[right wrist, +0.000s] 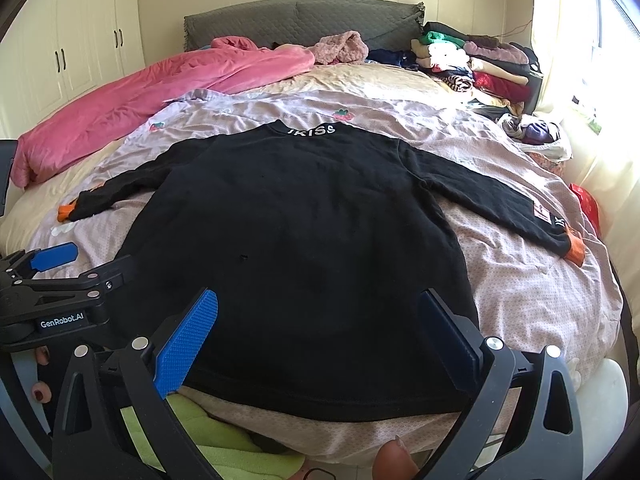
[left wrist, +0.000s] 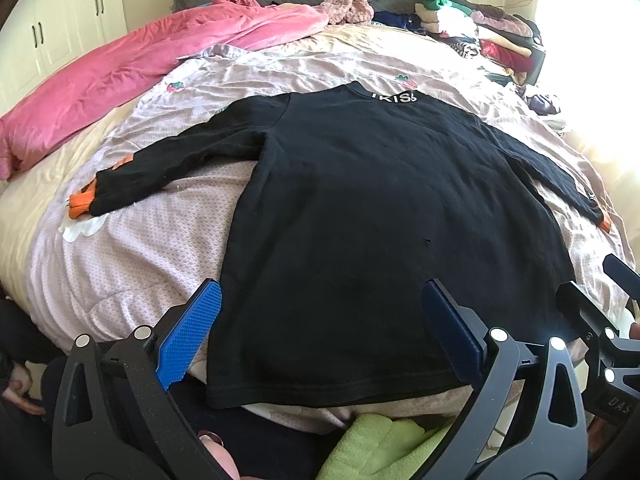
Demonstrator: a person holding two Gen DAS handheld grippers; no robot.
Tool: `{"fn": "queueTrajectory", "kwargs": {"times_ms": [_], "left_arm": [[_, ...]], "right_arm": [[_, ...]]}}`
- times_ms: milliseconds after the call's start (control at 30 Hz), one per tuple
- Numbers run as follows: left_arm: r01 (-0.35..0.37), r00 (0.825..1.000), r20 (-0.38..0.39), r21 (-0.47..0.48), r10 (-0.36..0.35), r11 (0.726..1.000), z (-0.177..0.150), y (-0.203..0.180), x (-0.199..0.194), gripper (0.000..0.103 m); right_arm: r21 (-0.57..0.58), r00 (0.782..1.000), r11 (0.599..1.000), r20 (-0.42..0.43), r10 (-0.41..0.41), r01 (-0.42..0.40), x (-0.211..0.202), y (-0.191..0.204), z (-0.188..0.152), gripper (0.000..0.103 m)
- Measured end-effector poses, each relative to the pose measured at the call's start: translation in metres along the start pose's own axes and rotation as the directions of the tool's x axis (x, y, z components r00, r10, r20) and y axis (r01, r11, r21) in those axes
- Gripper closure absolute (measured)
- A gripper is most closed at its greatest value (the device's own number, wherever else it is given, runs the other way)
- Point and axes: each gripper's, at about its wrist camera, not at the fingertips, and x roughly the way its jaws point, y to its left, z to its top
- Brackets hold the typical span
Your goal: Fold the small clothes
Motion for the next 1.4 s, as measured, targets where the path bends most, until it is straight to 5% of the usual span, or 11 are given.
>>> {"fn": "queueTrajectory", "kwargs": {"times_ms": [833, 1400], "left_arm": [[0.003, 1.0, 0.005, -0.015, -0.003, 1.0, 0.001, 0.005, -0.004, 0.009], [0.009, 1.0, 0.016, -0.011, -0.009, 1.0, 0.042, -0.002, 0.003, 0.009]], "right_arm": [[0.016, 1.0, 1.0, 0.019, 0.022, -0.023, -0.007, -0.005, 0.001, 0.004], [0.123, 0.998, 0.992, 0.064, -0.013, 0.005, 0.011, -0.056, 0.05, 0.004]]}}
